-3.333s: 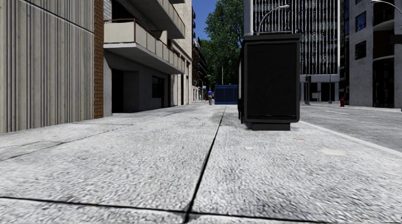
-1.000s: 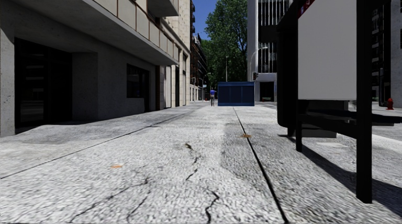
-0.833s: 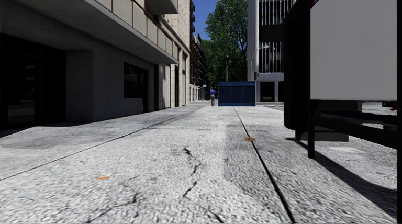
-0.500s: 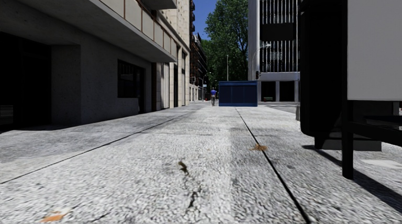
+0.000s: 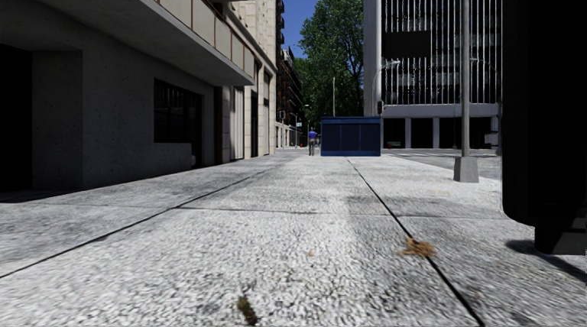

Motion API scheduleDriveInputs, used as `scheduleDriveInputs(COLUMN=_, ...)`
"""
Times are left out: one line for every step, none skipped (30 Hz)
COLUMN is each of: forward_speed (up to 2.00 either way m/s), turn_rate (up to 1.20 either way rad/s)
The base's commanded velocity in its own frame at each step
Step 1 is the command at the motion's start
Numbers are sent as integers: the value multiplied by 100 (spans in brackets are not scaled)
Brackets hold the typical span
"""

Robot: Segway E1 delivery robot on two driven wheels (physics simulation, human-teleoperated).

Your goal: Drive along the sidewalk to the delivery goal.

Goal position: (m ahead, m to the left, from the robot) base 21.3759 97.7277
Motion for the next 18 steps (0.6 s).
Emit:
scheduleDriveInputs(forward_speed=200, turn_rate=0)
scheduleDriveInputs(forward_speed=200, turn_rate=0)
scheduleDriveInputs(forward_speed=200, turn_rate=0)
scheduleDriveInputs(forward_speed=200, turn_rate=0)
scheduleDriveInputs(forward_speed=200, turn_rate=0)
scheduleDriveInputs(forward_speed=200, turn_rate=0)
scheduleDriveInputs(forward_speed=200, turn_rate=0)
scheduleDriveInputs(forward_speed=200, turn_rate=0)
scheduleDriveInputs(forward_speed=200, turn_rate=0)
scheduleDriveInputs(forward_speed=200, turn_rate=0)
scheduleDriveInputs(forward_speed=200, turn_rate=0)
scheduleDriveInputs(forward_speed=200, turn_rate=0)
scheduleDriveInputs(forward_speed=200, turn_rate=0)
scheduleDriveInputs(forward_speed=200, turn_rate=0)
scheduleDriveInputs(forward_speed=200, turn_rate=0)
scheduleDriveInputs(forward_speed=200, turn_rate=0)
scheduleDriveInputs(forward_speed=200, turn_rate=0)
scheduleDriveInputs(forward_speed=200, turn_rate=0)
